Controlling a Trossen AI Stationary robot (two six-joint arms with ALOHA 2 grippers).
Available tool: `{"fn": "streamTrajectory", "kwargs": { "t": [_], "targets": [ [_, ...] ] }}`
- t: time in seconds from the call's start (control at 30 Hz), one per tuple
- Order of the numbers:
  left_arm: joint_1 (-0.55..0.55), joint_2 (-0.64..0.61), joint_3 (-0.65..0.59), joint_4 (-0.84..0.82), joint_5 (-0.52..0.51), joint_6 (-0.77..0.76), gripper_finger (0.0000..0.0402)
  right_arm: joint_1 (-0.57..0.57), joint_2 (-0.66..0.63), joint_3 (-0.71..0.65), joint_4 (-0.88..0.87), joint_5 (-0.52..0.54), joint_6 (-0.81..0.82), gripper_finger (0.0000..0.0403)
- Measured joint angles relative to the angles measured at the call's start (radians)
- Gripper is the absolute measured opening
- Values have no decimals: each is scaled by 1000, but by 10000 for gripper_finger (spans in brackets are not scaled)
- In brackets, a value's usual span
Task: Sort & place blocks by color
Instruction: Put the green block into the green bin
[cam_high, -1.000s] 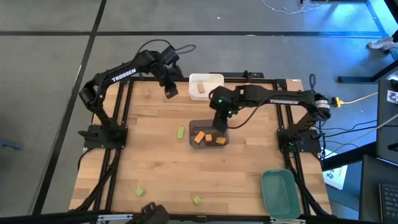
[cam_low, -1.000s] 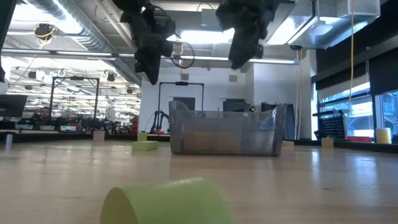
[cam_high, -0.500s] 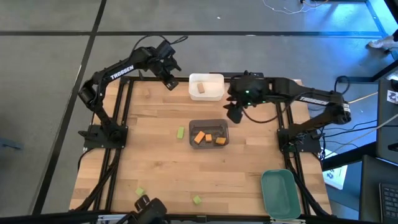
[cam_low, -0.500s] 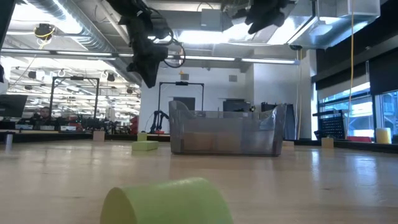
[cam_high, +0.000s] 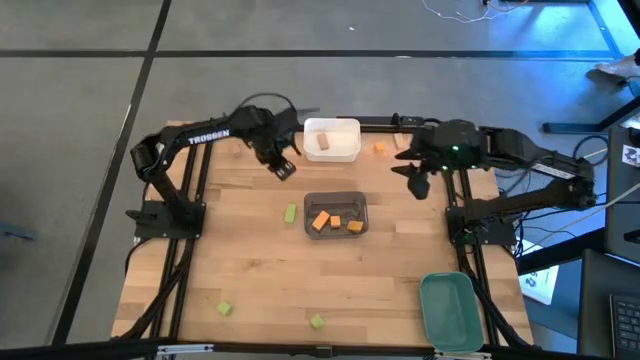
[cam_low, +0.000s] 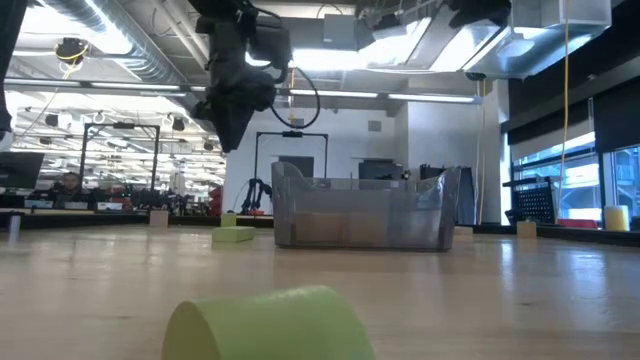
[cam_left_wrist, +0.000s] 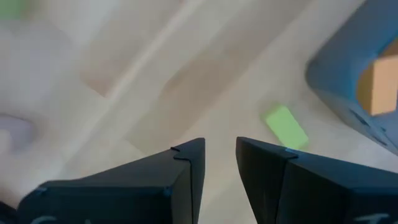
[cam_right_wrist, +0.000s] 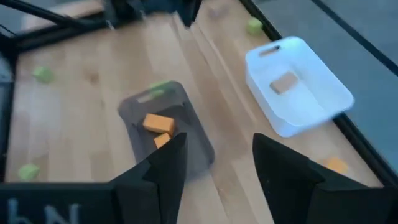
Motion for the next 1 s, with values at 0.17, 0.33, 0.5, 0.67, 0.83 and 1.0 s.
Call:
{"fn": "streamTrajectory", "kwargs": {
  "t": [0.17,0.33,0.5,0.67,0.83,1.0],
  "targets": [
    [-129,0,-12,0,-42,-201,82,10,-123,-175,162,-153,-16,181],
    [-265,0,-12,2,-92,-423,82,19,-197,-295,195,-186,-65,181],
    [-370,0,-12,3,-153,-647,82,19,-213,-355,202,-186,-17,181],
    [-429,0,-12,3,-177,-780,82,19,-211,-396,200,-186,29,181],
    [-453,0,-12,3,-205,-783,82,19,-211,-411,198,-186,28,181],
    [-454,0,-12,3,-215,-772,82,19,-211,-411,201,-186,32,181]
  ]
}}
